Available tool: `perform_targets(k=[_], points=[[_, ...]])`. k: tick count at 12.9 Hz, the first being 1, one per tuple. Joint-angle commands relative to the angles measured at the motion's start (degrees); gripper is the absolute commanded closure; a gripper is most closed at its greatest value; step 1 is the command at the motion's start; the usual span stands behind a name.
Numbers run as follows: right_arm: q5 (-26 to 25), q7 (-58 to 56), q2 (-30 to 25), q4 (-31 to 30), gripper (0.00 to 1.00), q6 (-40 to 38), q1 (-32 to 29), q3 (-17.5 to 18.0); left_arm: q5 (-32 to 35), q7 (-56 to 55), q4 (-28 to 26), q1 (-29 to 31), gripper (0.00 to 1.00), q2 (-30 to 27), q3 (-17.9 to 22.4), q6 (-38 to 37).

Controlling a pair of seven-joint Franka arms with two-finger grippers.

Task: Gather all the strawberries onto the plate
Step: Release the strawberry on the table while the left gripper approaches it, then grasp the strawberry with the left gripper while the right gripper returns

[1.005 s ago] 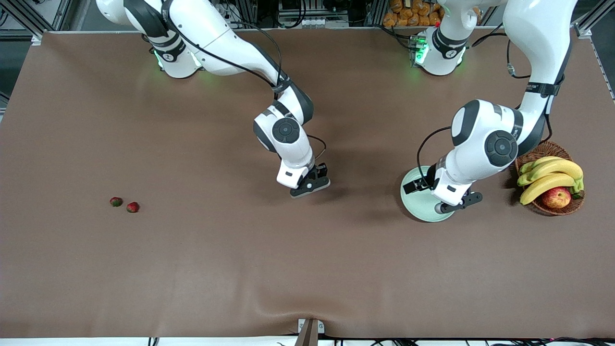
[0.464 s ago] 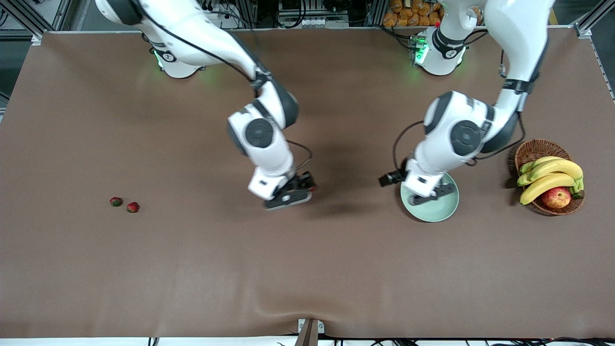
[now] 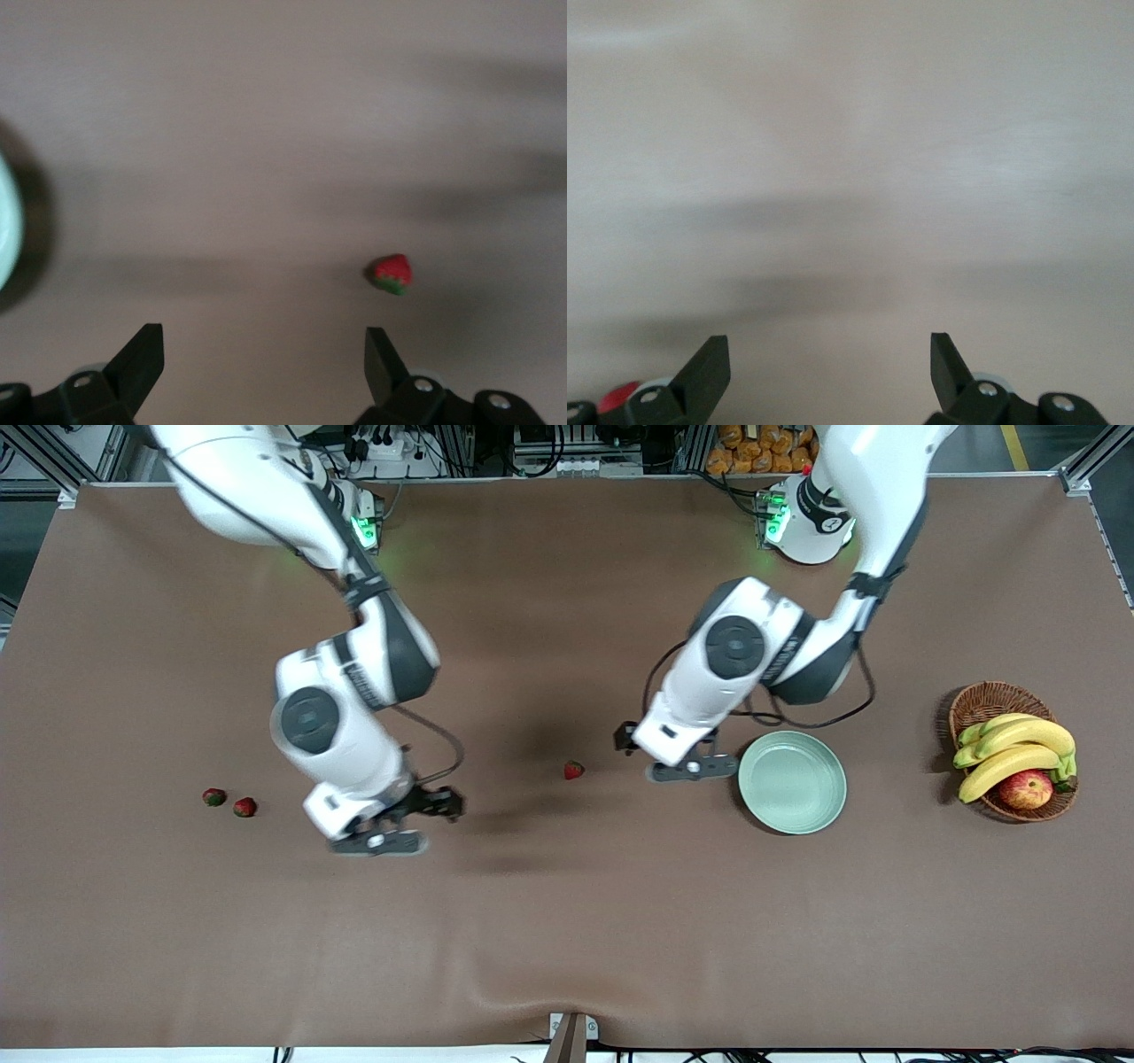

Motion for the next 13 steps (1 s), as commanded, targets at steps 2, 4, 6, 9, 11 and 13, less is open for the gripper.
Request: perform_targets(k=[2, 4, 6, 9, 11, 13], points=[[-2.3, -1.5, -1.7, -2.1, 0.0, -3.1, -7.1, 0.7, 7.6, -0.3, 11.6, -6.8, 0.0, 10.9, 1.0, -0.7], [-4.9, -1.6, -1.2, -2.3, 0.0, -3.5, -11.3, 0.4, 12.7, -0.4, 13.6, -9.5, 0.0, 13.7, 1.0, -0.3], [-5.4, -2.7, -0.8, -3.4, 0.0, -3.5, -14.8, 0.4, 13.5, -0.6, 13.9, -10.6, 0.0, 15.0, 1.1, 0.7], [-7.4, -5.4, 0.2, -5.7, 0.0, -2.9, -20.5, 0.4, 13.5, -3.9, 13.9, -11.9, 0.03, 17.1, 1.1, 4.0], [-7.4, -7.4, 0.6, -8.6, 0.0, -1.4, -22.8, 0.4, 13.6, -6.4, 13.9, -12.6, 0.04, 18.9, 2.5, 8.2], [-7.4, -9.0, -0.4, -14.8, 0.0, 4.3, -23.9, 0.5, 13.5, -6.4, 13.9, -15.6, 0.06, 20.1, 6.3, 10.0]])
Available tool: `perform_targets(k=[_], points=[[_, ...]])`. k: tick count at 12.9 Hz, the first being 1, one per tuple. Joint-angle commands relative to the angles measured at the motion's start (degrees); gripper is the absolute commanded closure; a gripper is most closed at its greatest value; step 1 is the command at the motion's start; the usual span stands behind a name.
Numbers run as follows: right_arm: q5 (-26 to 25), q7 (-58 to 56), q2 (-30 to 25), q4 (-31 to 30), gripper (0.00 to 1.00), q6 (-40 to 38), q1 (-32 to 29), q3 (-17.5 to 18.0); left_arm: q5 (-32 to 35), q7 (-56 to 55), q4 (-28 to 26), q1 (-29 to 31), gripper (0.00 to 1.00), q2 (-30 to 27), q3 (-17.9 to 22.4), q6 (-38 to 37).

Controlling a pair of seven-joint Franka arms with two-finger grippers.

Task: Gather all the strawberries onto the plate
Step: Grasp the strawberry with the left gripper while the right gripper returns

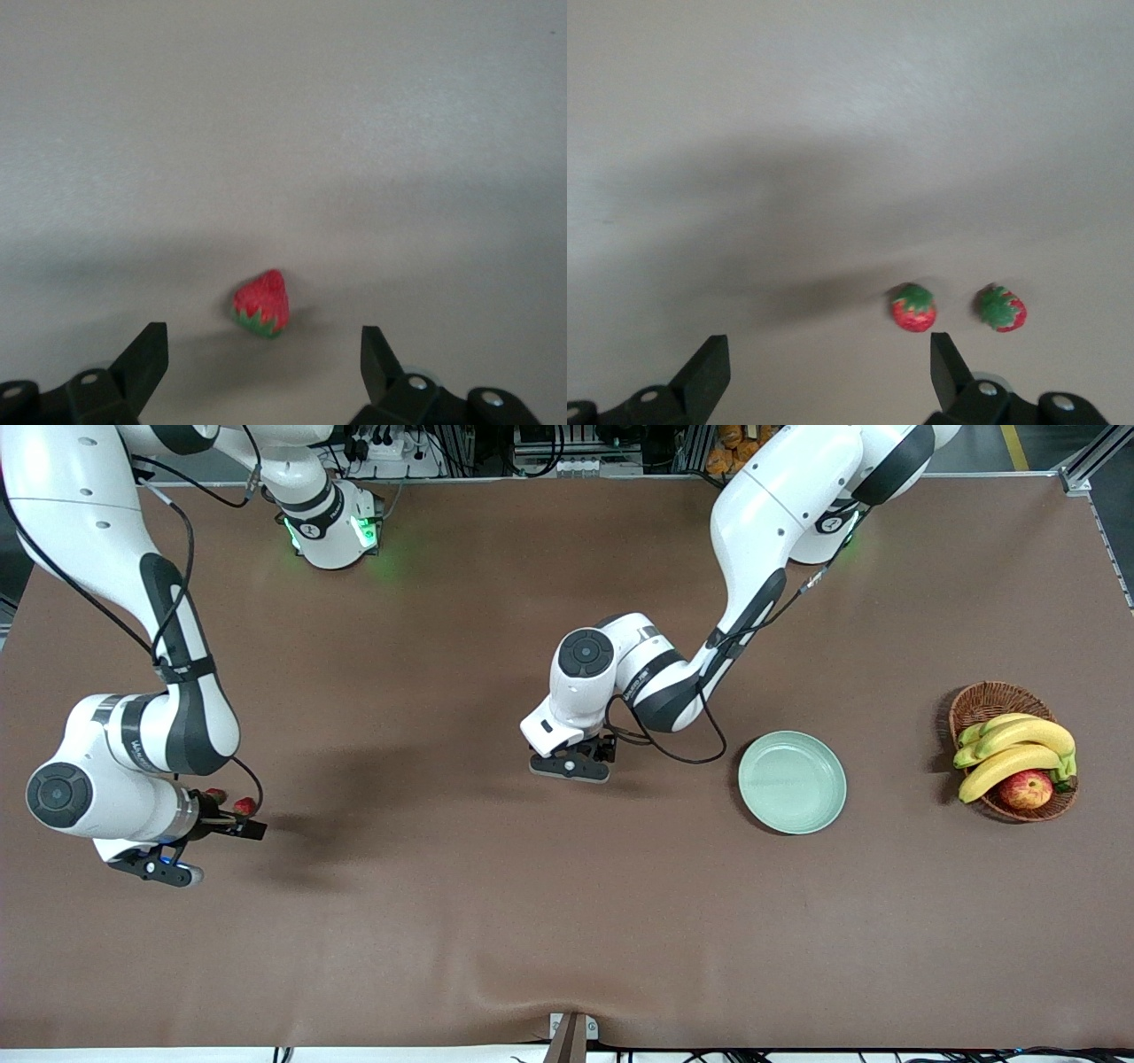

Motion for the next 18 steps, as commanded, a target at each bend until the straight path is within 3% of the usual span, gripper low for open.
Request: perform_targets(k=[1, 5, 6, 8, 10, 12, 13, 16, 18], points=[[-1.5, -3.1, -1.9, -7.6, 0.0, 6.4, -1.8, 1.2, 1.4, -2.0, 1.7, -4.3, 0.1, 2.3, 4.9, 1.9], [-1.4, -6.4, -2.2, -12.9, 0.0, 10.6, -4.2, 1.4, 1.4, -2.1, 1.7, -4.9, 0.2, 3.1, 5.5, 2.4], [-1.4, -6.5, -2.3, -14.6, 0.0, 12.9, -4.1, 1.4, 1.4, -2.2, 1.7, -5.0, 0.26, 3.2, 5.5, 2.6], [-1.4, -8.3, -2.3, -15.8, 0.0, 15.4, -4.1, 1.4, 1.3, -2.5, 1.7, -5.0, 0.47, 3.2, 5.5, 2.6], [-1.4, -8.5, -2.2, -15.9, 0.0, 15.6, -4.2, 1.4, 1.3, -2.6, 1.7, -4.9, 0.52, 3.7, 5.5, 3.6], [-1.4, -8.5, -2.2, -16.0, 0.0, 15.6, -4.6, 1.4, 1.1, -2.9, 1.8, -4.9, 0.9, 3.9, 5.5, 4.5], [-1.4, -8.5, -2.1, -16.0, 0.0, 15.6, -5.2, 1.4, 1.1, -3.8, 1.8, -4.8, 1.0, 3.5, 5.4, 4.4], [-1.3, -8.7, -1.9, -15.9, 0.0, 15.7, -5.9, 1.5, 1.1, -4.0, 1.0, -0.1, 1.0, -1.1, 4.9, 3.3], [-1.1, -8.7, -1.7, -16.0, 0.0, 15.8, -5.9, 1.5, 0.0, -3.8, -0.1, 4.3, 1.0, -6.6, 3.8, -3.9]])
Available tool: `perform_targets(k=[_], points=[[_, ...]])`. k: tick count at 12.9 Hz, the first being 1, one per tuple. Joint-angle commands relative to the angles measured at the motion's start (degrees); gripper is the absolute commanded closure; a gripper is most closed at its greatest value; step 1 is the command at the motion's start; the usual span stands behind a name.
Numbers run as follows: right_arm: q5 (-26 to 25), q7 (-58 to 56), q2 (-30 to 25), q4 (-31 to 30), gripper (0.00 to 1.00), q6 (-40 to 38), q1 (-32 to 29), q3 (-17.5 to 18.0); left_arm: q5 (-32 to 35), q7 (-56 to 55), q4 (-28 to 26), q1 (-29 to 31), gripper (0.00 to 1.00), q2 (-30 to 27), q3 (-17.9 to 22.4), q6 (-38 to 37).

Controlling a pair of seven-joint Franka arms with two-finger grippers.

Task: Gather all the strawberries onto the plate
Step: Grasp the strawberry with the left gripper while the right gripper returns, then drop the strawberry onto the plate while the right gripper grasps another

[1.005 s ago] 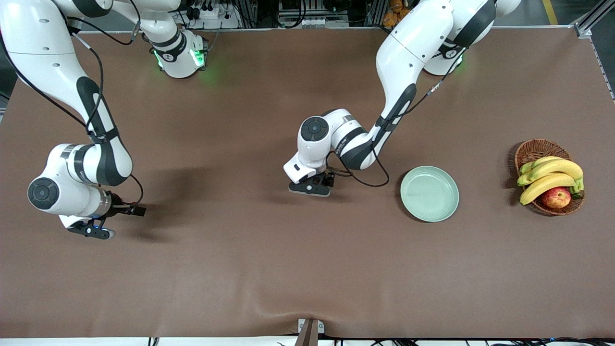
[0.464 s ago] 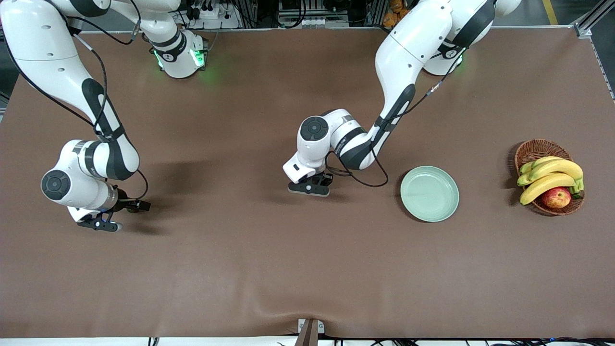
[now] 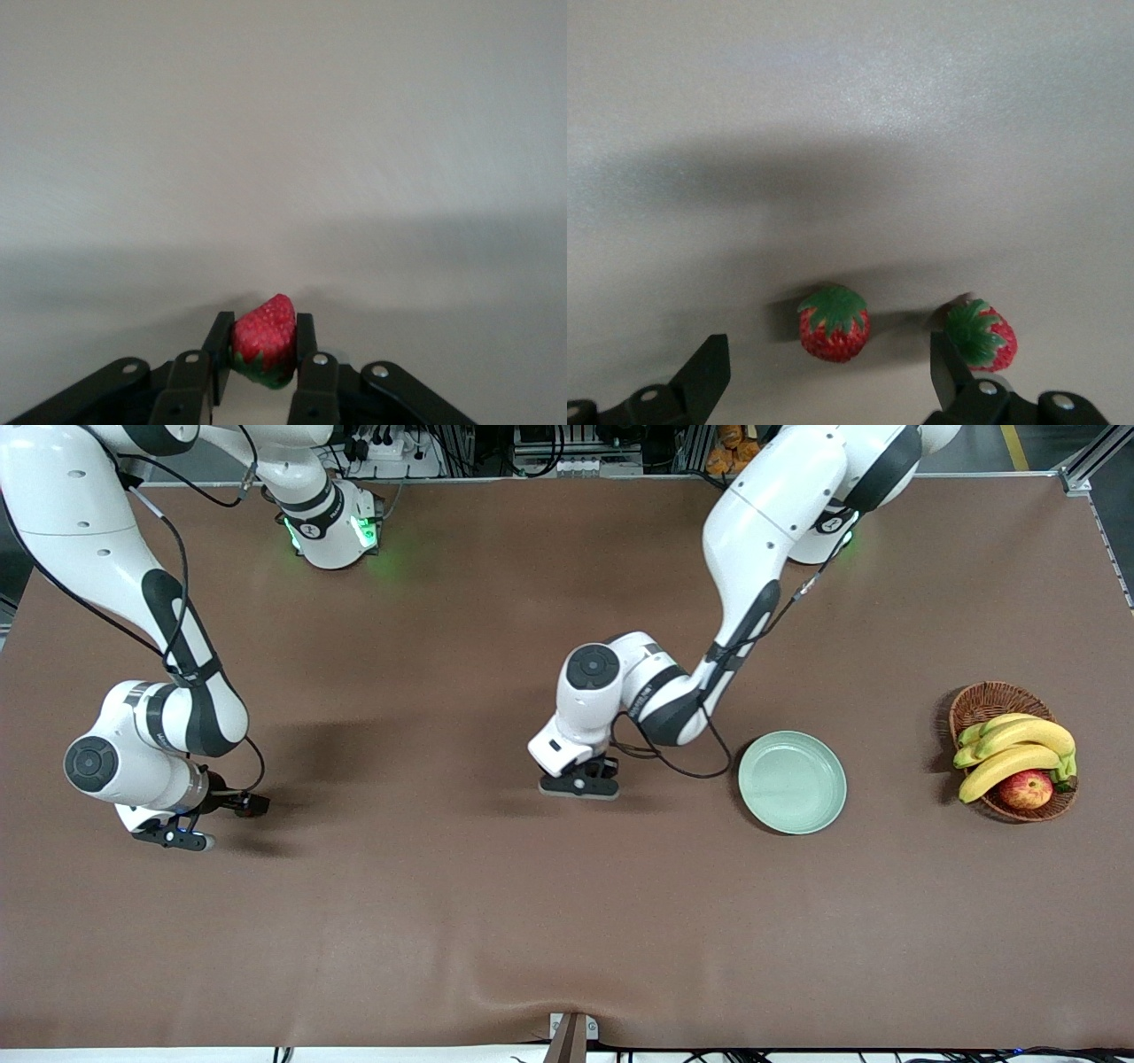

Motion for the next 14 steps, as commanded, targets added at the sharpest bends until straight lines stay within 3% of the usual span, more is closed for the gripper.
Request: perform_targets(k=[1, 3, 4, 6, 7, 8, 13, 14], points=[[-0.9, -0.3, -1.3, -1.8, 0.0, 0.8, -1.2, 1.1, -1.9, -0.4, -2.8, 7.0, 1.0, -8.7, -2.4, -10.0], [-0.8, -0.3, -1.2, -1.8, 0.0, 0.8, -1.3, 1.1, -8.0, 0.7, -4.0, 13.8, 1.0, -13.1, -4.6, -20.7], [-0.8, -0.3, -1.1, -1.8, 0.15, 0.8, -1.3, 1.1, -8.5, 1.4, -5.1, 16.3, 1.0, -14.9, -5.1, -24.7], [-0.7, -0.2, -1.0, -1.8, 0.7, 0.8, -1.3, 1.1, -8.5, 7.0, -8.3, 23.1, 1.0, -17.5, -5.1, -27.7], [-0.7, -0.2, -1.0, -1.8, 0.91, 0.8, -1.3, 1.1, -8.5, 10.9, -10.4, 26.0, 1.0, -17.9, -5.2, -27.6], [-0.7, -0.2, -0.9, -1.8, 1.0, 0.8, -1.3, 1.1, -8.2, 12.7, -12.3, 27.7, 1.0, -17.9, -5.1, -26.8], [-0.7, -0.3, -1.8, -1.1, 1.0, 0.8, -0.5, 1.9, -7.4, 16.5, -22.3, 33.4, 0.96, -14.9, -4.9, -15.5], [-0.7, -0.2, -3.0, -0.5, 1.0, 0.3, -0.2, 2.9, -7.4, 16.5, -22.7, 34.0, 0.9, -14.4, -4.9, -14.4]])
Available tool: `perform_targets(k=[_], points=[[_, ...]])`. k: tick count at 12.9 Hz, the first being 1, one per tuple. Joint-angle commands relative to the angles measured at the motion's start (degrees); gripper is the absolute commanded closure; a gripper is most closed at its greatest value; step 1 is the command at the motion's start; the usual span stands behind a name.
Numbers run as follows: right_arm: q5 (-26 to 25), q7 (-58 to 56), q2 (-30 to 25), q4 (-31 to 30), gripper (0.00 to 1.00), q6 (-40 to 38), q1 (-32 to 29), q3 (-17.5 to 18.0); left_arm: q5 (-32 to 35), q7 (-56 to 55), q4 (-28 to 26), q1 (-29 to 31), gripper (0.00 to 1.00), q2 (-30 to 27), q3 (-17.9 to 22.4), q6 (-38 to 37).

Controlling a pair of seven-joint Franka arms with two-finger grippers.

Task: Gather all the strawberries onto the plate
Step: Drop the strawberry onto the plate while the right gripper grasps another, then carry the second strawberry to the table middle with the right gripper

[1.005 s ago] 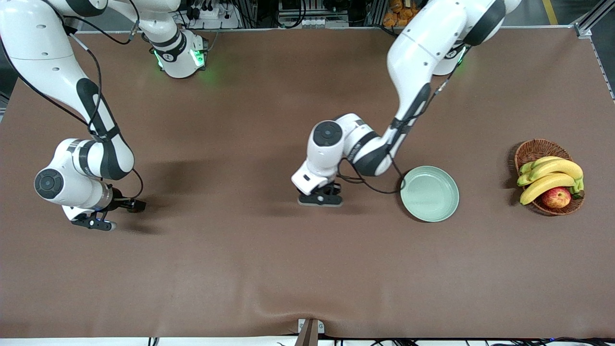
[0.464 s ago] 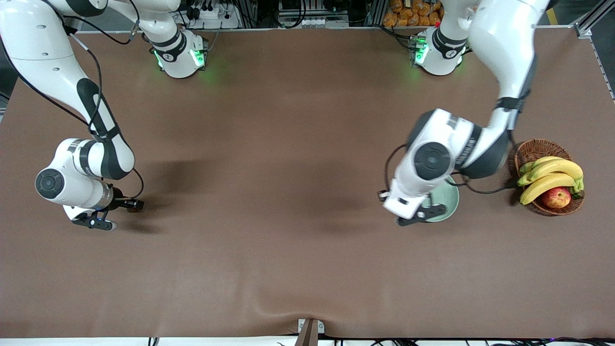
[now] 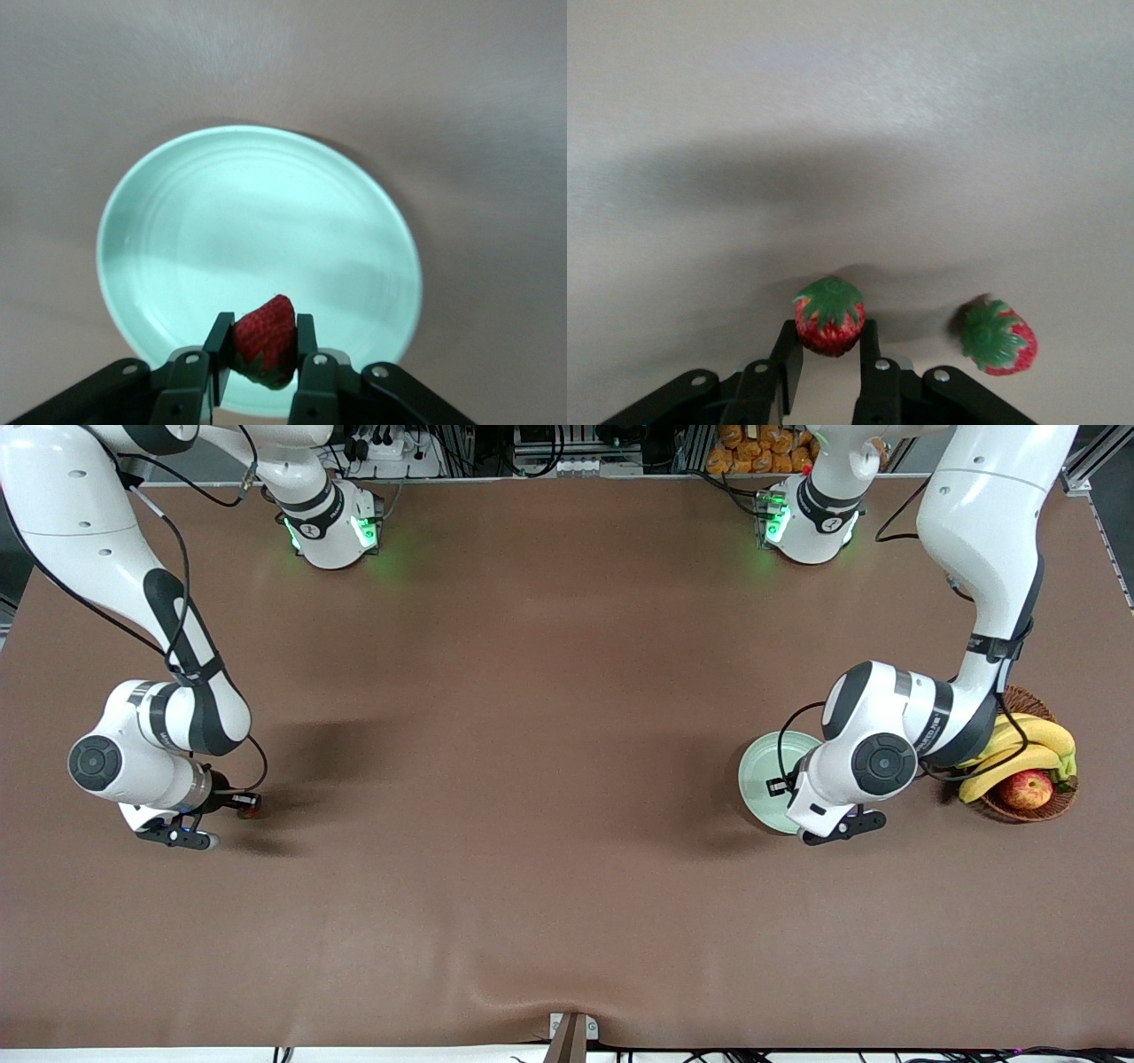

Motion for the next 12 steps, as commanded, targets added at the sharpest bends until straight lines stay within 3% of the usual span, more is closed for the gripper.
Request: perform_targets(k=[1, 2, 3, 4, 7, 12], points=[[-0.7, -0.1, -3.8, 0.0, 1.0, -0.7, -0.1, 3.0, 0.0, 1.7, -2.7, 1.8, 0.78, 0.2, -0.7, 3.5], [-0.7, -0.1, -5.1, 0.0, 1.0, -0.7, -0.1, 5.0, 0.0, 1.9, -2.6, 1.8, 0.65, 0.3, -0.7, 3.5], [-0.7, -0.1, -6.2, 0.0, 1.0, -0.7, 0.0, 7.4, 0.0, 2.0, -2.5, 1.8, 0.43, 0.5, -0.7, 3.8], [-0.8, -0.2, -6.8, 0.5, 1.0, -0.7, 0.6, 10.2, 0.0, 1.9, -2.4, 1.7, 0.0, 0.5, -0.7, 3.8], [-0.8, -0.1, -6.4, 3.6, 1.0, -0.5, 4.8, 16.0, -0.1, 1.6, -0.5, 1.3, 0.0, -3.2, -0.9, -0.7], [-0.9, 0.6, -2.9, 10.7, 1.0, -0.3, 21.3, 16.1, -0.7, 1.9, 11.1, 1.3, 0.0, -6.0, -4.7, -15.5]])
